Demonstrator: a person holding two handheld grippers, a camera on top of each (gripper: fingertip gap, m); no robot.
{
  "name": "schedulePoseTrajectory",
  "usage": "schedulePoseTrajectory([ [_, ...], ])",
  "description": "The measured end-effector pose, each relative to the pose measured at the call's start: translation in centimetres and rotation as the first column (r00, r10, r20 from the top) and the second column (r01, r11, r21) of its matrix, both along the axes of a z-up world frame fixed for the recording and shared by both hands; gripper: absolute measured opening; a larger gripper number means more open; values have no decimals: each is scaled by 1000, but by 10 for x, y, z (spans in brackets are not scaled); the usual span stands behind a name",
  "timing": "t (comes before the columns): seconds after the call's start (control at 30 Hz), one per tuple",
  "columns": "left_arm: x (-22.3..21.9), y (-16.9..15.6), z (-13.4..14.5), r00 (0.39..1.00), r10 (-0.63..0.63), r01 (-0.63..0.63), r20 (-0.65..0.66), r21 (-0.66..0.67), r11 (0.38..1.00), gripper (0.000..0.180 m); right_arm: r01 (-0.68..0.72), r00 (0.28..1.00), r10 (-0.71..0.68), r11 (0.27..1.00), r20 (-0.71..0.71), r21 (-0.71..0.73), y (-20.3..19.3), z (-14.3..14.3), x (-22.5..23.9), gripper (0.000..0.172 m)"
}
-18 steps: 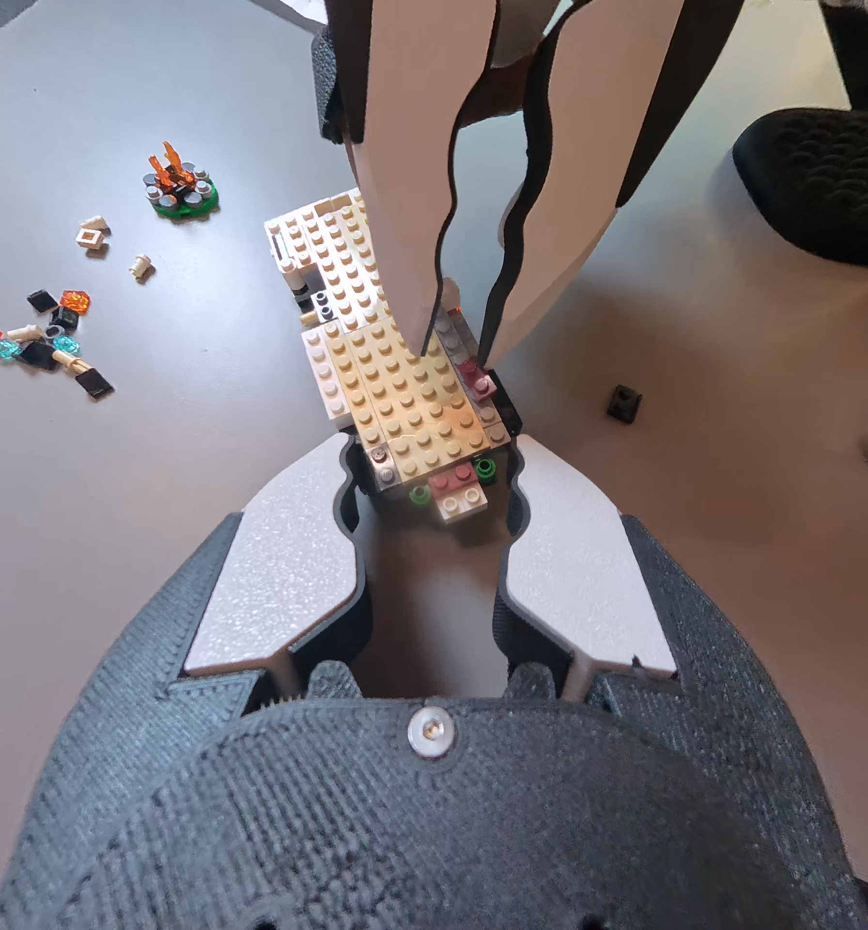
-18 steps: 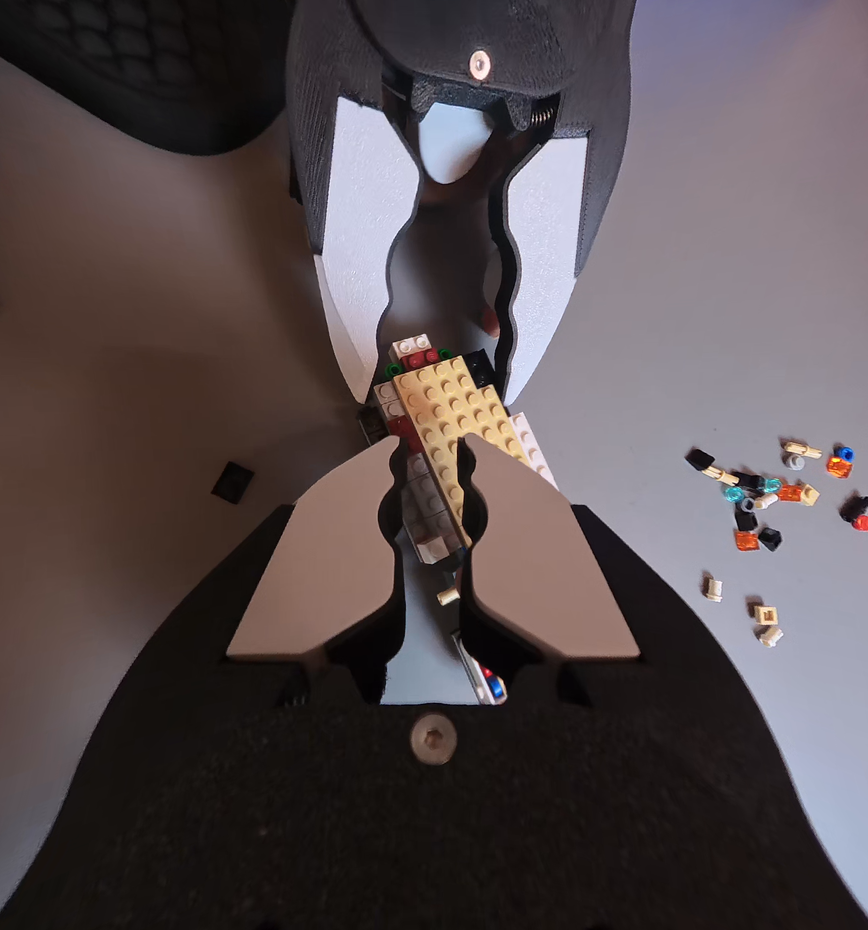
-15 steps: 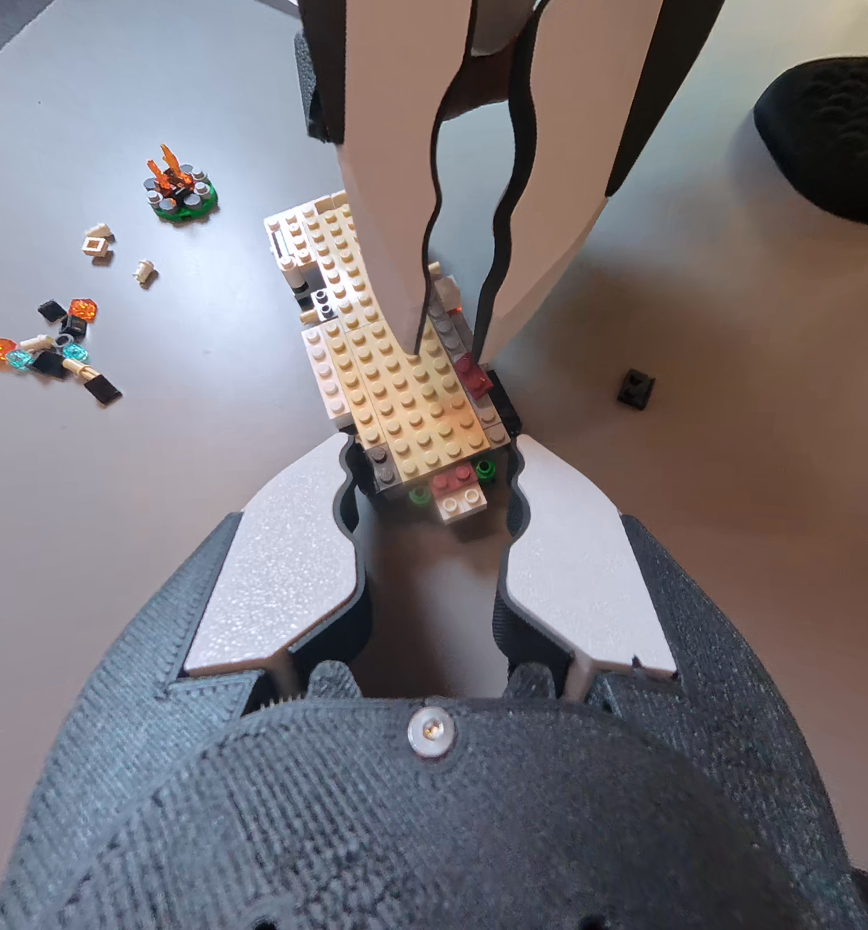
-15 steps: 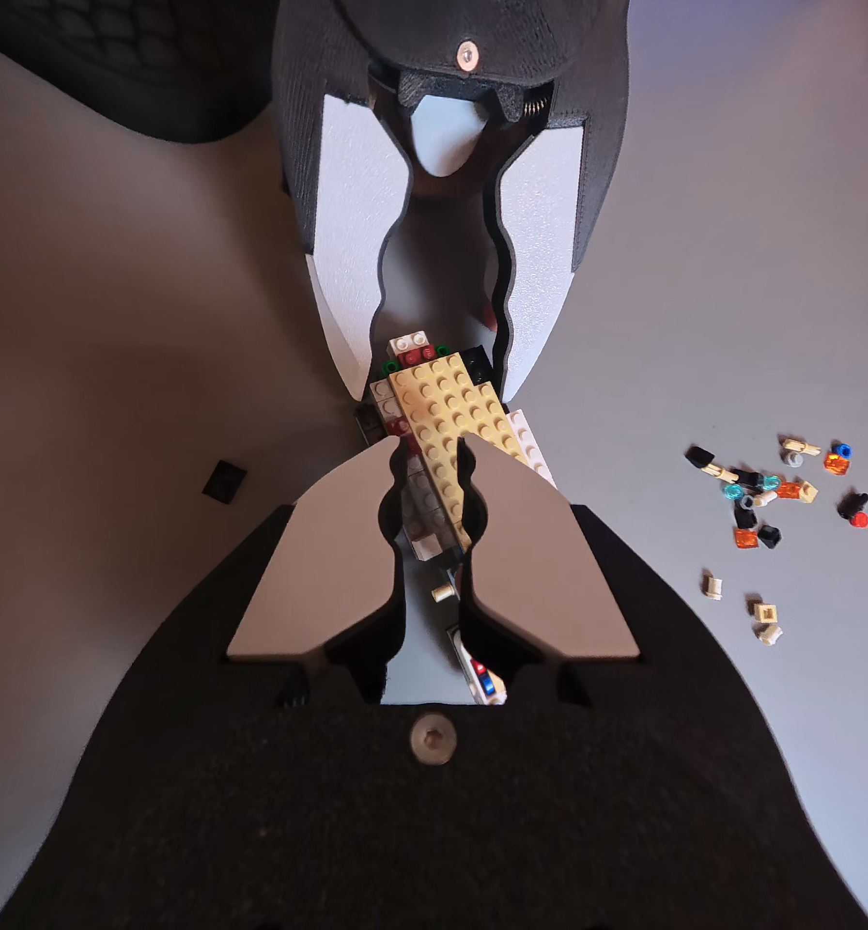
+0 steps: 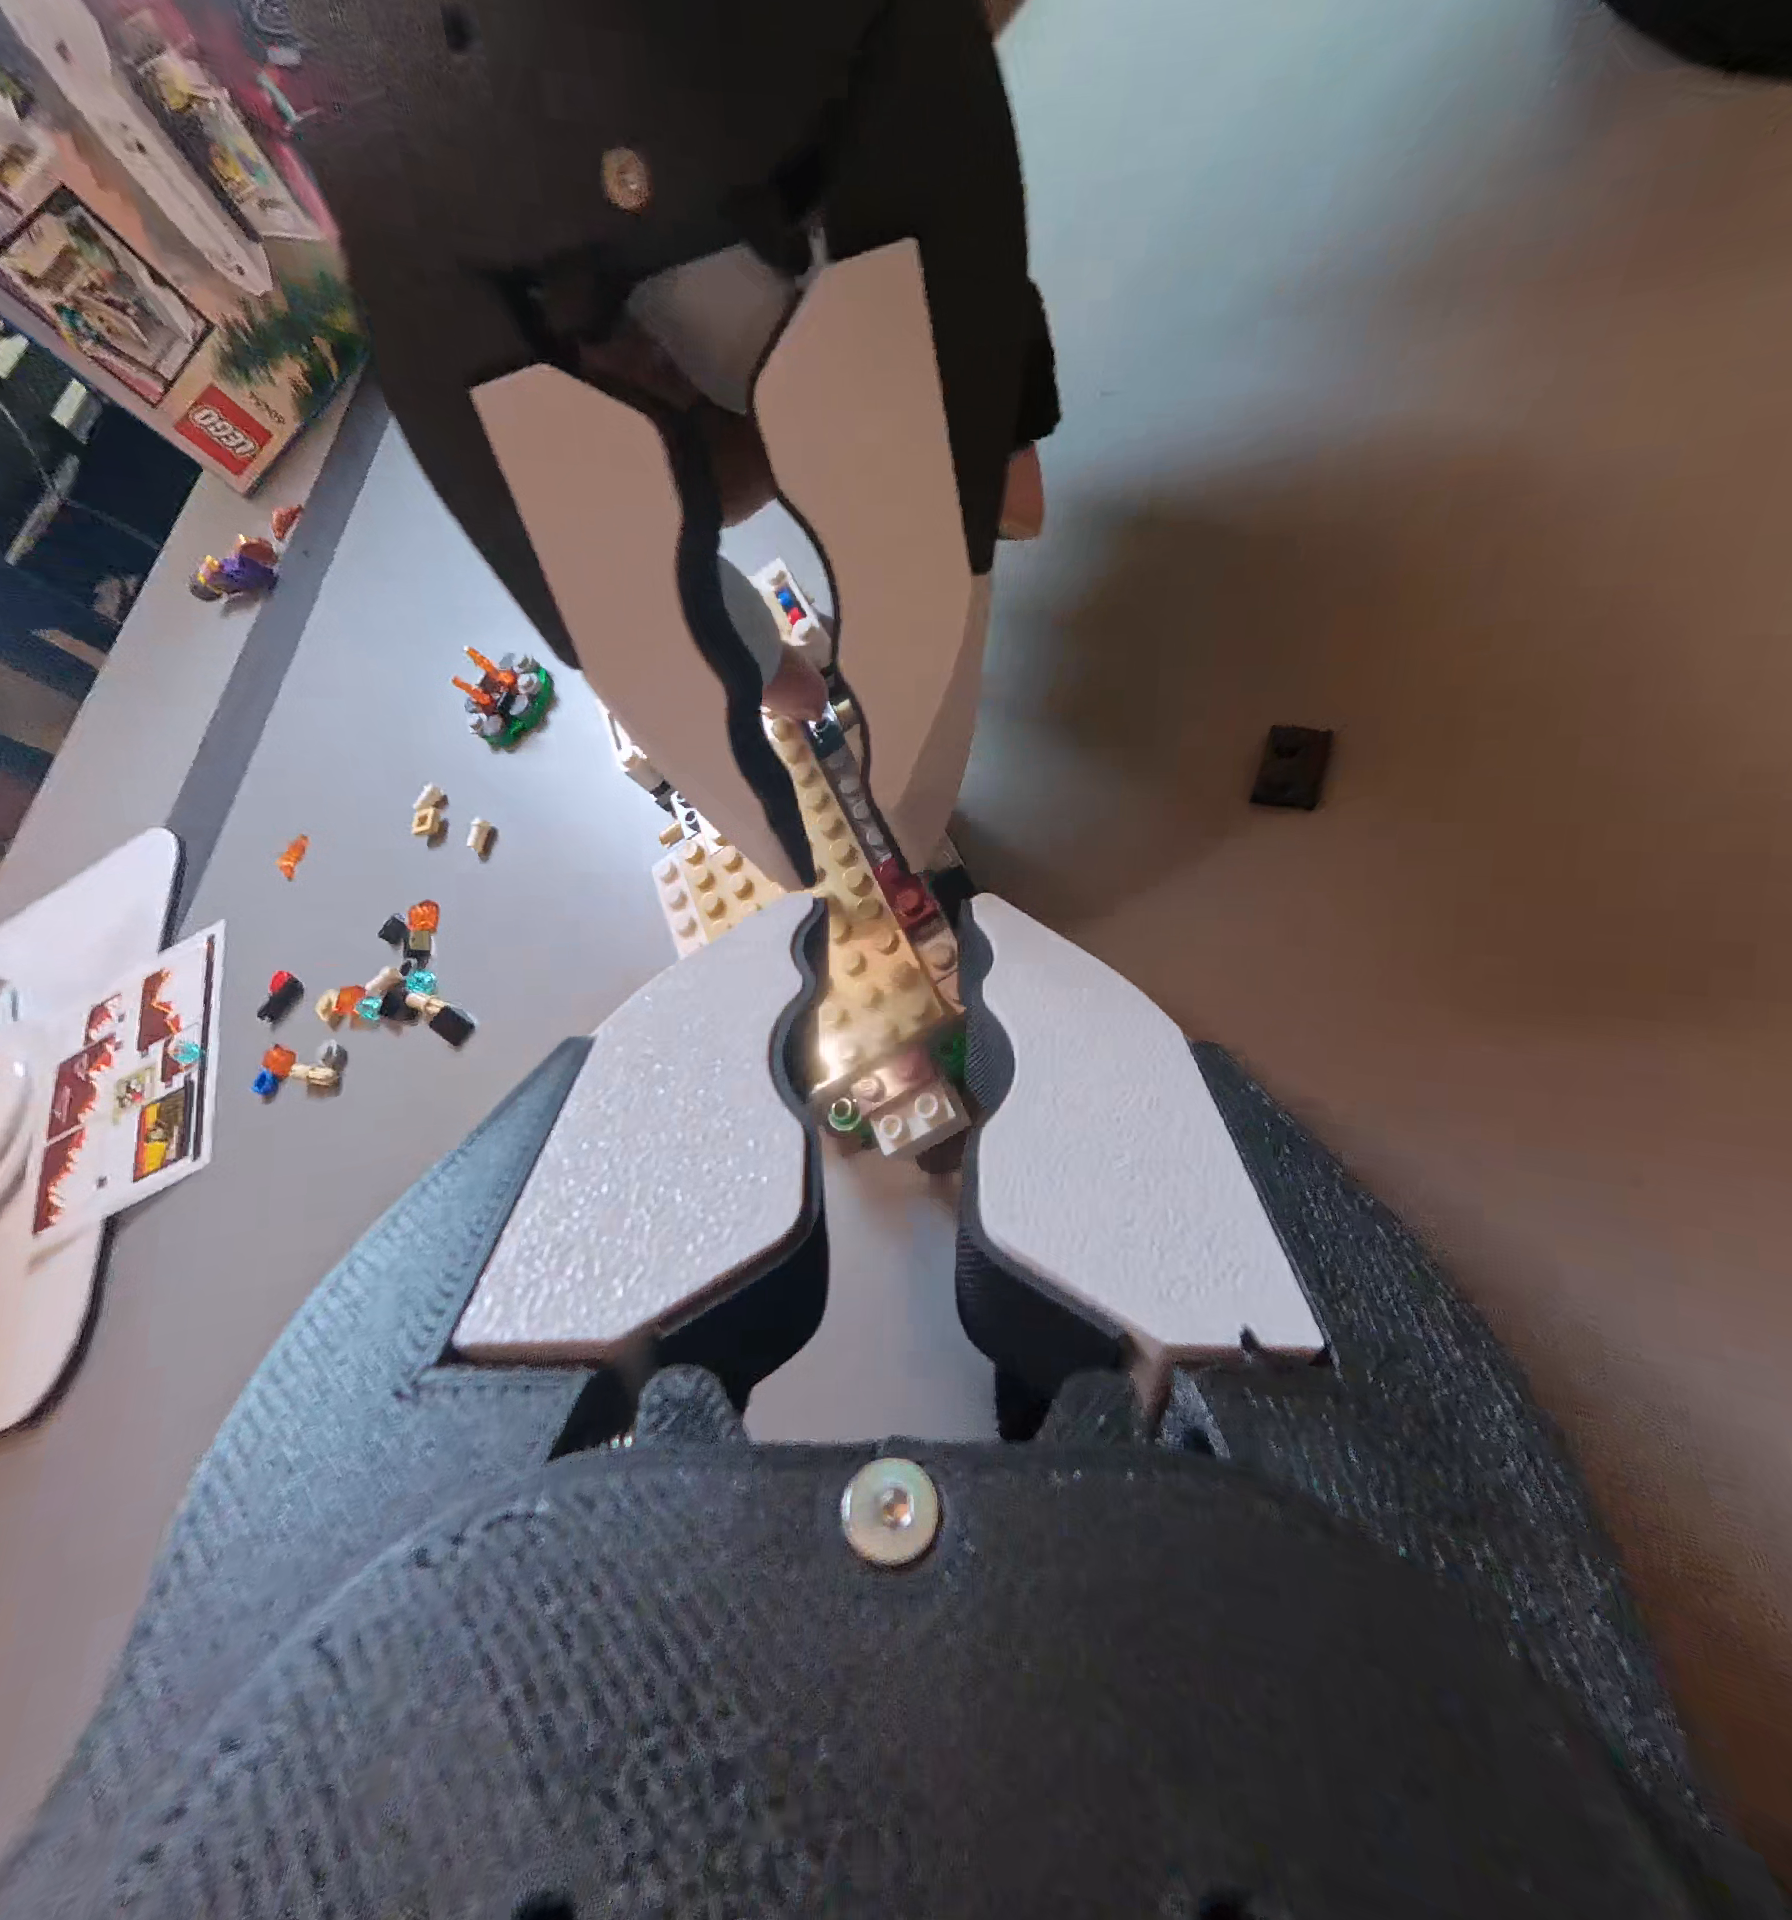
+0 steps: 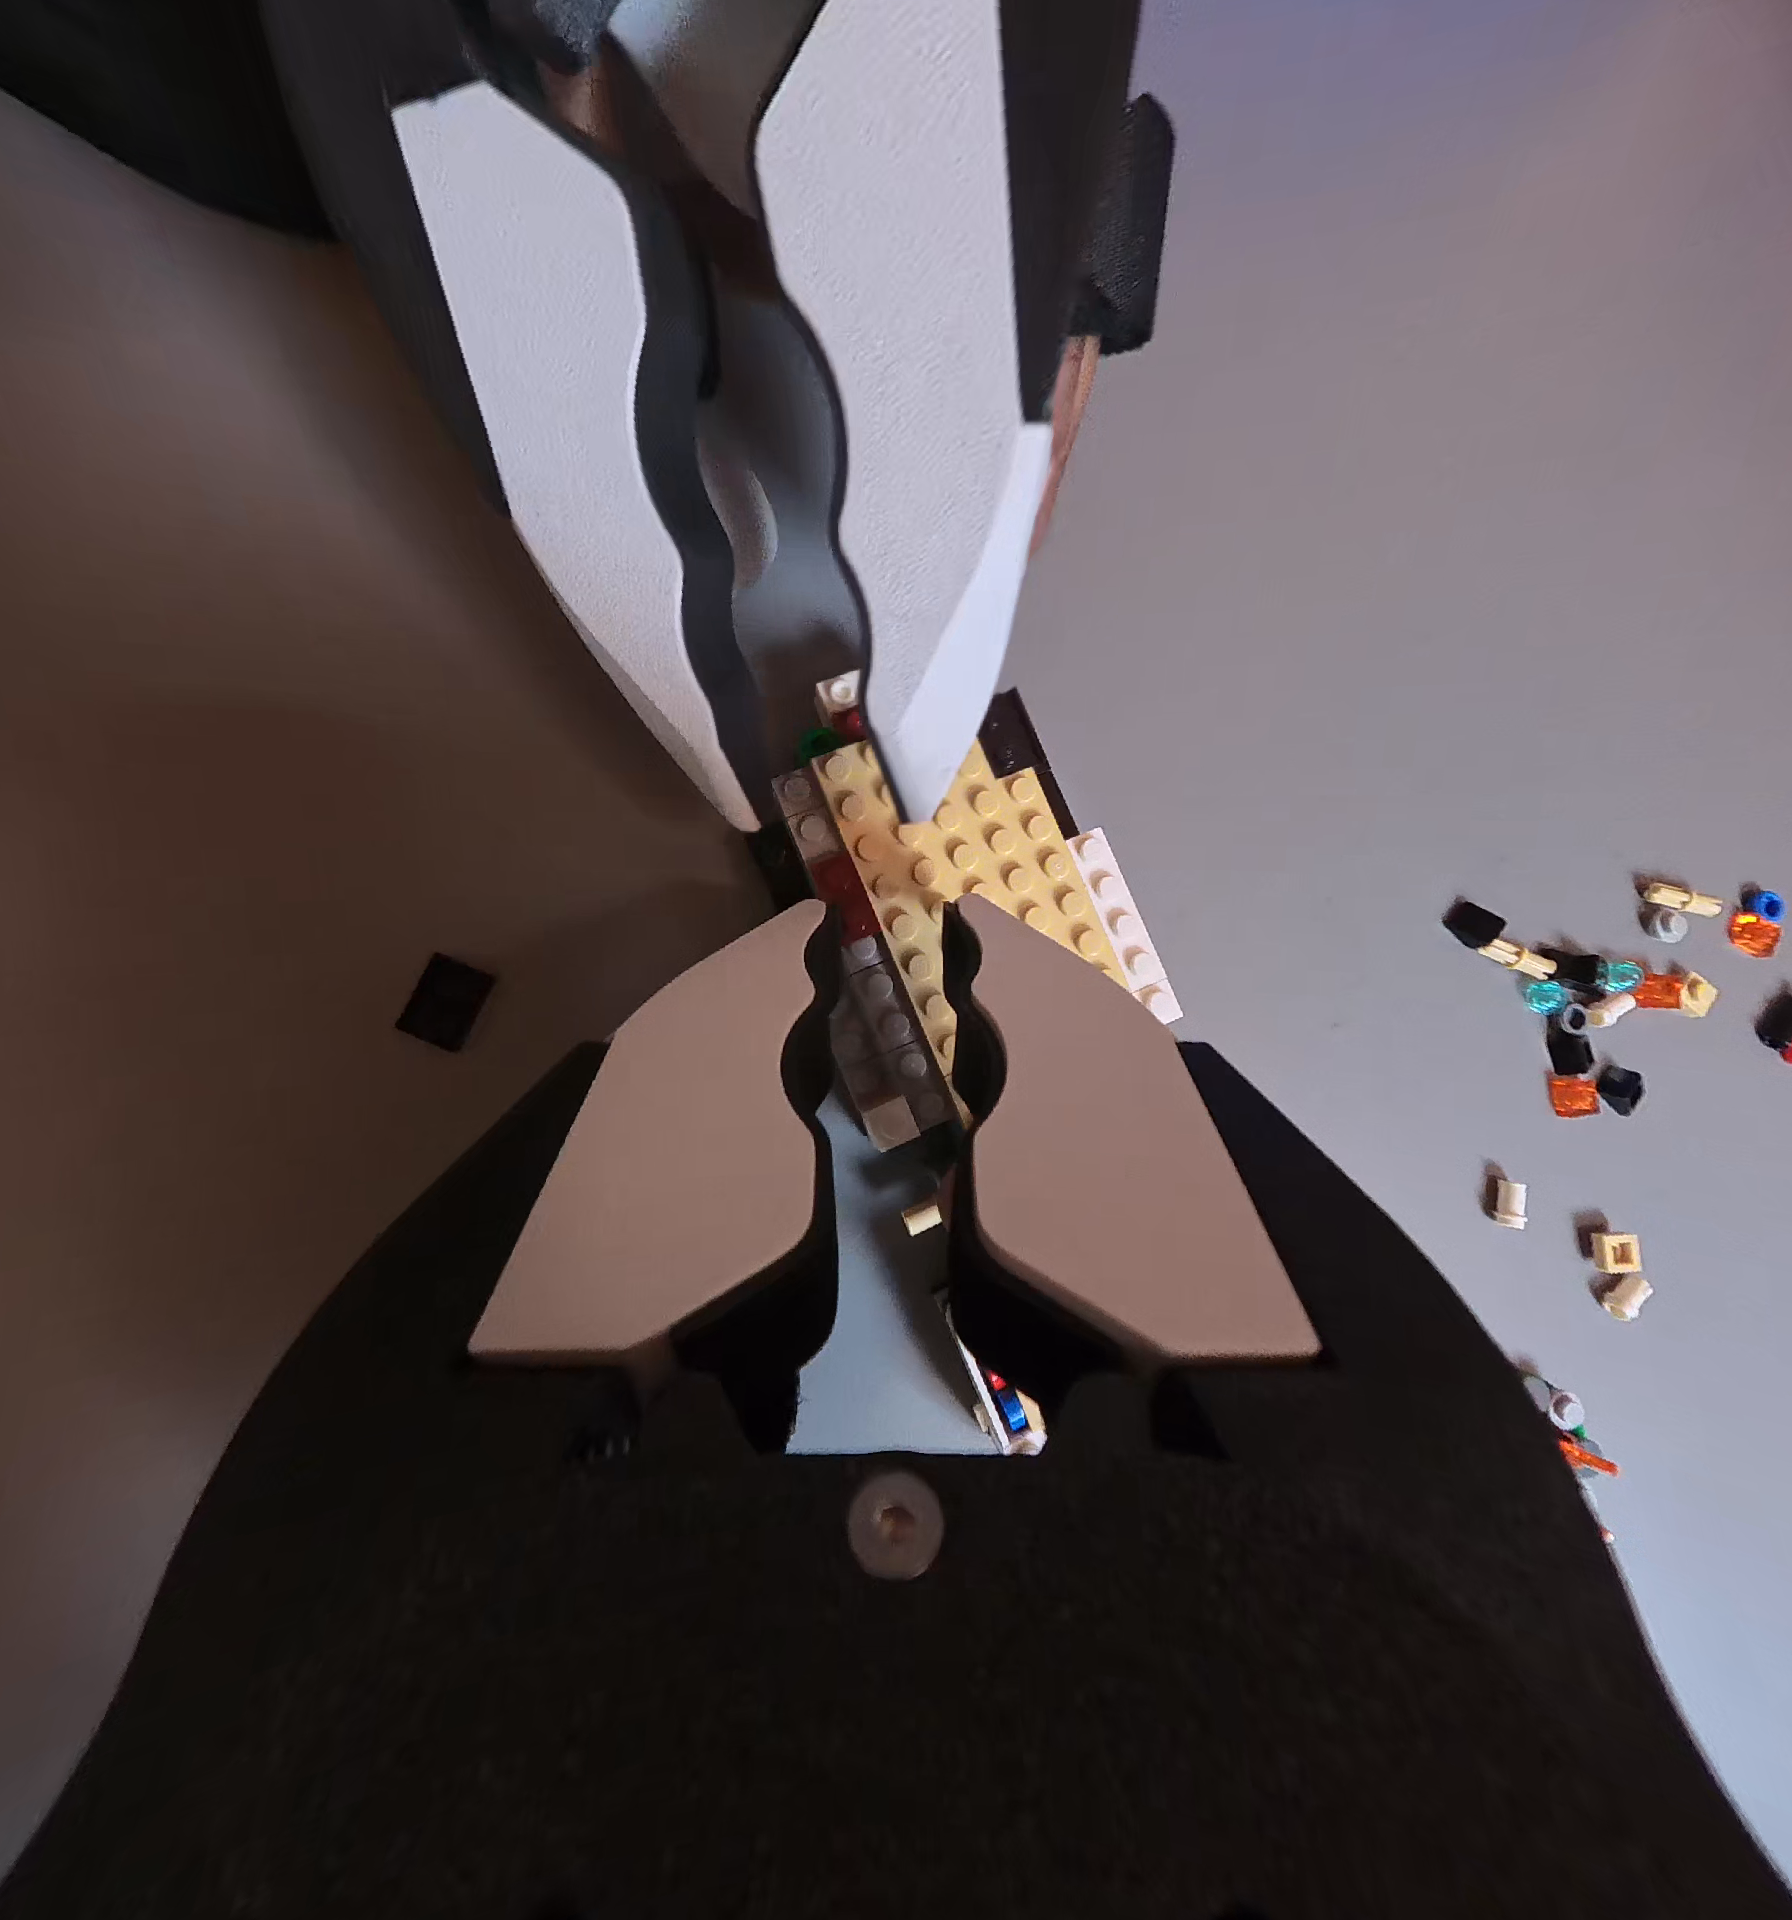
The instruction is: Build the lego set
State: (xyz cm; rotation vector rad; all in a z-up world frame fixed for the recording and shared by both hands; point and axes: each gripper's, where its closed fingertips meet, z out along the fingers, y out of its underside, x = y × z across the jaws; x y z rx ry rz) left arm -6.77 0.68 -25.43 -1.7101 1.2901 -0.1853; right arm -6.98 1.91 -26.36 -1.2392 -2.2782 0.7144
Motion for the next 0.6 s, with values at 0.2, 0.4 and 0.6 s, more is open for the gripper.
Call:
schedulePoseTrajectory([
  [0.2,6,-2,-9,993,-25,32,-113,56,998,18,1,1000,-1,1000,5,8,0,0,-1,18],
  [0.4,3,1,-15,981,-7,22,-193,80,997,15,-5,1000,5,1000,11,16,0,0,-4,18],
  [0.6,2,2,-15,981,8,6,-195,70,998,14,3,1000,-3,1000,-4,13,3,6,-6,19],
])
